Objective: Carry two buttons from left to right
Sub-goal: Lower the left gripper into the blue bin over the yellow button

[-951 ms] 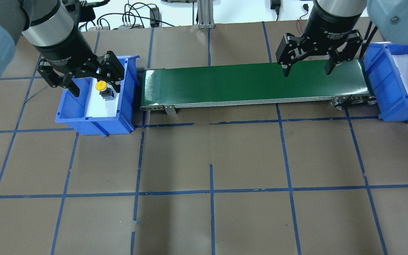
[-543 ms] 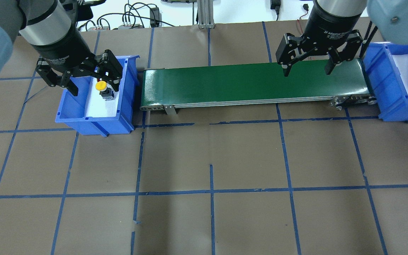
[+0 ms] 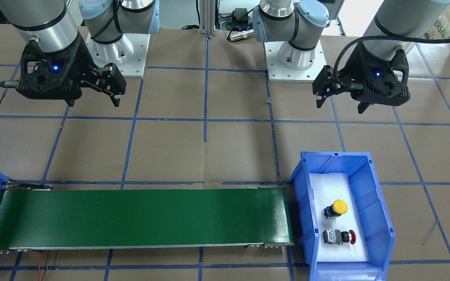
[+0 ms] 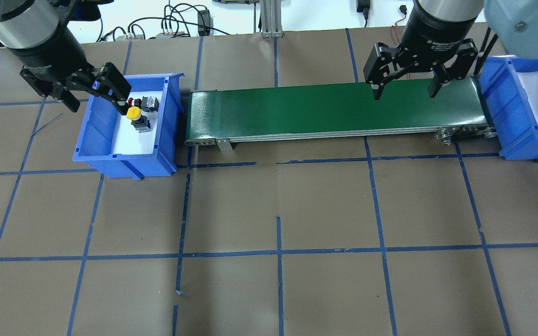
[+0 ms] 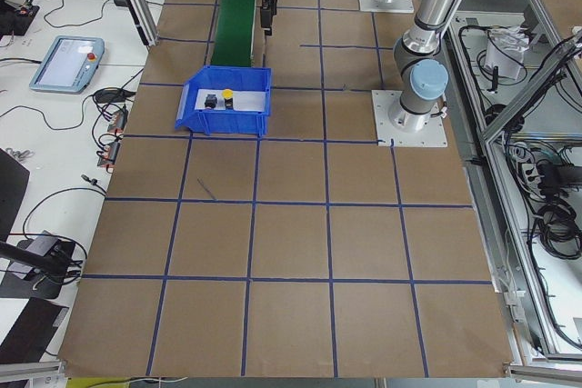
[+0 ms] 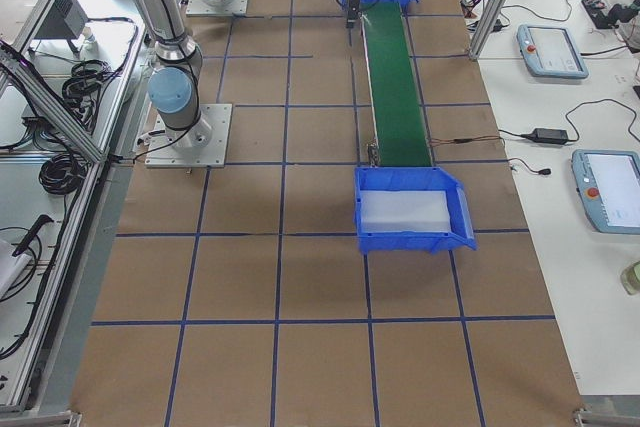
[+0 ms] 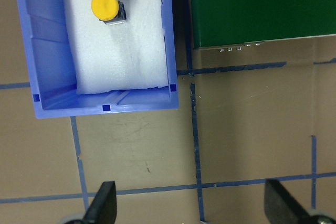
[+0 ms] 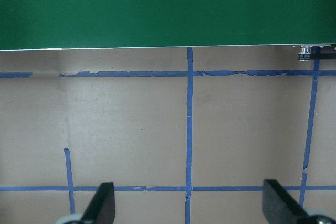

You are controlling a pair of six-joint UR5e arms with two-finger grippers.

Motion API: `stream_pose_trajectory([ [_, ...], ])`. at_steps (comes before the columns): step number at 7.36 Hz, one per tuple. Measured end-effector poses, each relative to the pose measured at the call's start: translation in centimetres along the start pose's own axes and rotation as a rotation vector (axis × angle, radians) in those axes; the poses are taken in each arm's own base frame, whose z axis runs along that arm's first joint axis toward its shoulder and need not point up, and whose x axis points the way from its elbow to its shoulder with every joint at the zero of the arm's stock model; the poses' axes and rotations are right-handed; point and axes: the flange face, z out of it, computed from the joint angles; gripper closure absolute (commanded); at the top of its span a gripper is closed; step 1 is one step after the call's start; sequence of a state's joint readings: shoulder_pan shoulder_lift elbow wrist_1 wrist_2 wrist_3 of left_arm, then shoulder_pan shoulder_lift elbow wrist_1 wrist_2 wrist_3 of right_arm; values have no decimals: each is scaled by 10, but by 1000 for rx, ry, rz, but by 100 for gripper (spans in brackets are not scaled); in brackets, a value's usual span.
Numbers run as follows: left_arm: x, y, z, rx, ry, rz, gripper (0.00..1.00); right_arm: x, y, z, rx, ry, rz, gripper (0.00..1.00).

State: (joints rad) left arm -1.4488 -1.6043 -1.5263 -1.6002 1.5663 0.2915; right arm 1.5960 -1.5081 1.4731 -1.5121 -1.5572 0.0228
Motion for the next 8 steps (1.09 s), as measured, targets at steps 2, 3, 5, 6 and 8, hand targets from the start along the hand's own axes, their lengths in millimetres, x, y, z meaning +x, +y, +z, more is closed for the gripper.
stream_pose_trajectory([
  [2,-18,-30,36,-23,5,151,0,1,0,1,-1,2,2,0],
  [3,-27,-49,60,-31,8,302,0,2,0,1,-1,3,3,0],
  [5,-48,-81,108,-35,15,661,1,2,-1,1,0,4,3,0],
  [6,-56,-94,126,-25,10,829,1,2,-1,1,0,4,3,0],
  [8,-64,-111,158,-23,7,1073,2,2,-1,1,0,4,4,0],
])
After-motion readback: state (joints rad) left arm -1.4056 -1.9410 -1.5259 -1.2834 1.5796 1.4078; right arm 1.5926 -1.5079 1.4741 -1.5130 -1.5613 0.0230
